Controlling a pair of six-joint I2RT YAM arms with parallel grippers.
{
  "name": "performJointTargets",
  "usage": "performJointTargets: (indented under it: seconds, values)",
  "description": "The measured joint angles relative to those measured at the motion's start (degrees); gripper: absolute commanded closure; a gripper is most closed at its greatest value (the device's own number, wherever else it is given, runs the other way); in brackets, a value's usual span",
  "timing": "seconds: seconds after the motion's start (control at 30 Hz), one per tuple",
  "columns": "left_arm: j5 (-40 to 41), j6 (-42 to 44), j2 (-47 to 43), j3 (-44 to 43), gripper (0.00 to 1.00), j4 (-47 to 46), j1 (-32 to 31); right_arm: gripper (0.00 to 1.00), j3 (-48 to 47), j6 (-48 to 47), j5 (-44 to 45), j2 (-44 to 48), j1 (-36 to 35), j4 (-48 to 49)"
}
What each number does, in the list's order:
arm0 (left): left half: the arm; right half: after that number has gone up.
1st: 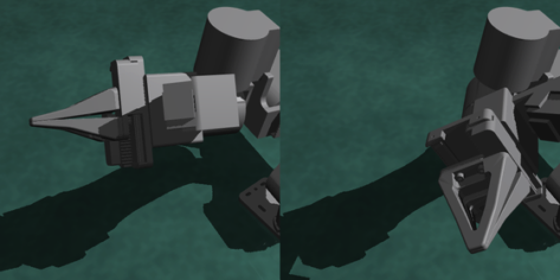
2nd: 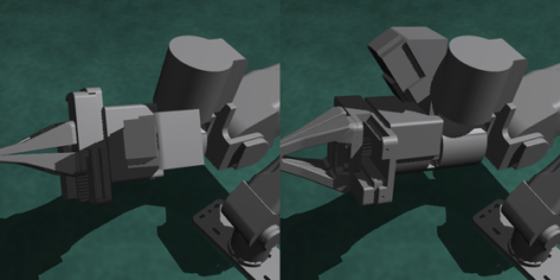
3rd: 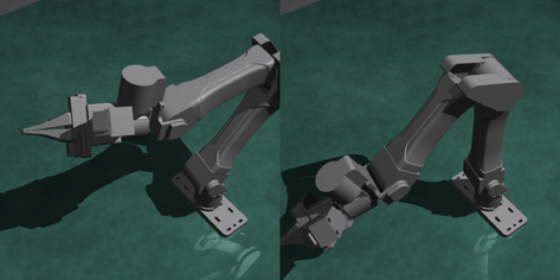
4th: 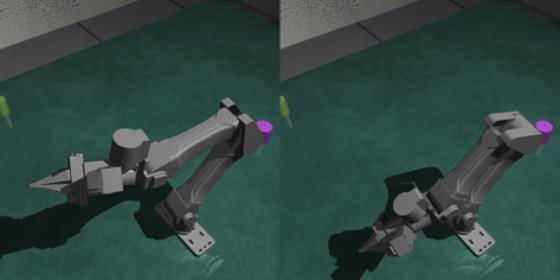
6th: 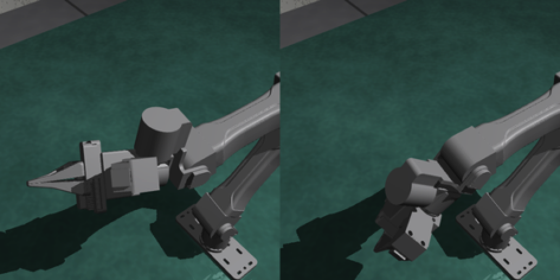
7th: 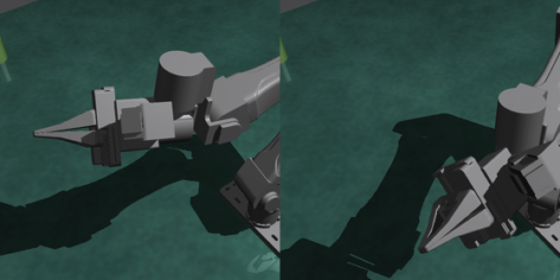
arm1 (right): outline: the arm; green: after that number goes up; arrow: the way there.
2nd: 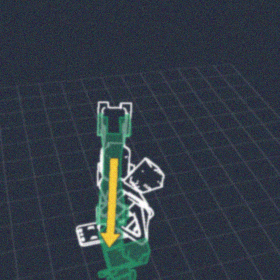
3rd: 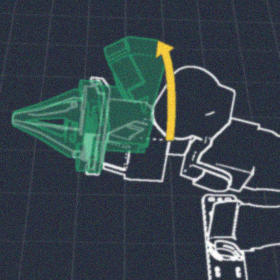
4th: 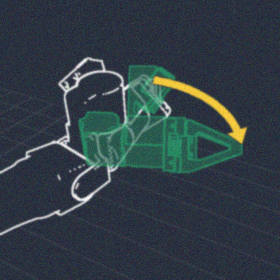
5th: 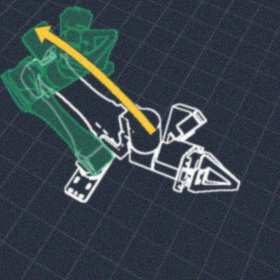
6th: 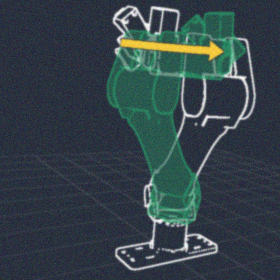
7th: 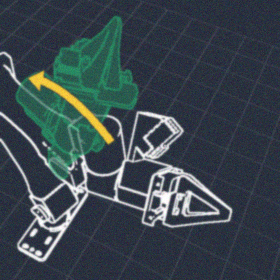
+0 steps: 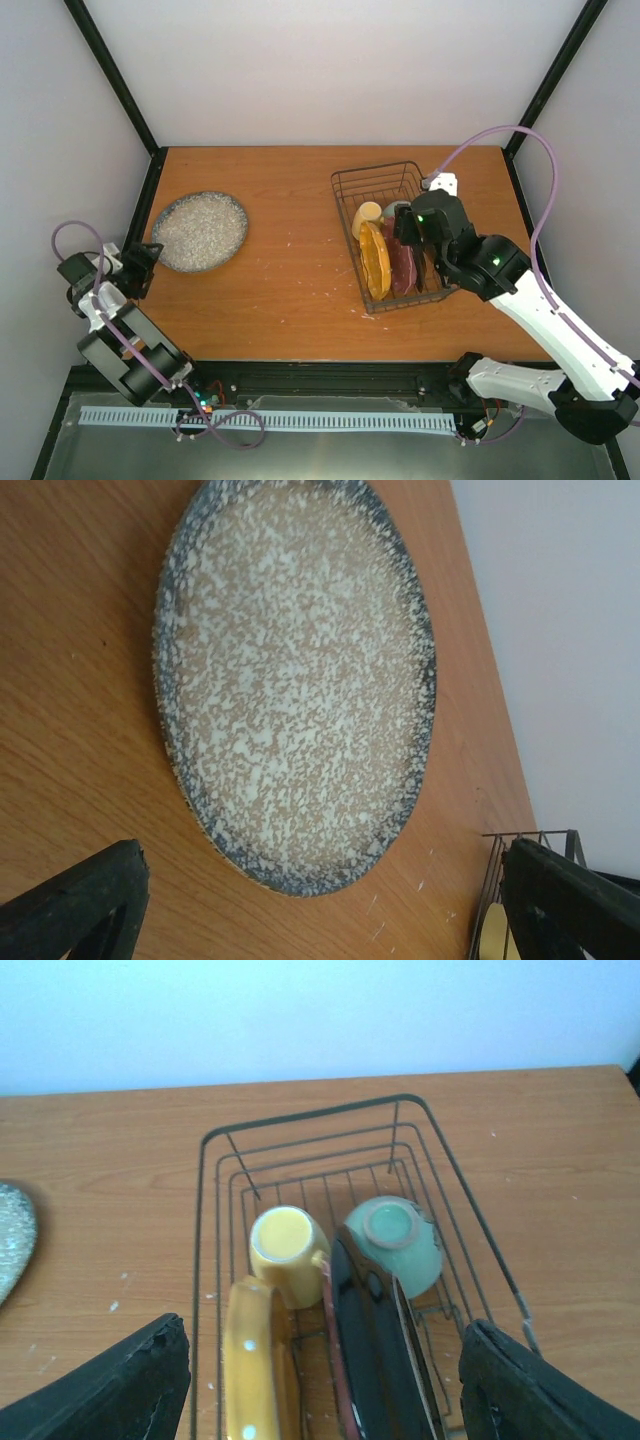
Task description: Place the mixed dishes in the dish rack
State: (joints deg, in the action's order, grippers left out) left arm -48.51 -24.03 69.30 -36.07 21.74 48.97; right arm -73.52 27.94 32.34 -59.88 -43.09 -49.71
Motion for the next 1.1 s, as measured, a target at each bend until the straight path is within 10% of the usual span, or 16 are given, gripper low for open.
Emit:
performJointTargets:
  seconds: [0.33, 1.1]
  values:
    - [1.0, 2.4, 7.9, -3.7, 0.26, -0.5, 0.1, 0.27, -1.6, -2.3, -5.0, -1.2, 0.0, 4.1]
    - [2.8, 4.3, 23.0, -8.0, 0.28, -2.6, 0.1, 0.27, -3.1, -6.1, -11.4, -3.4, 0.0, 11.2]
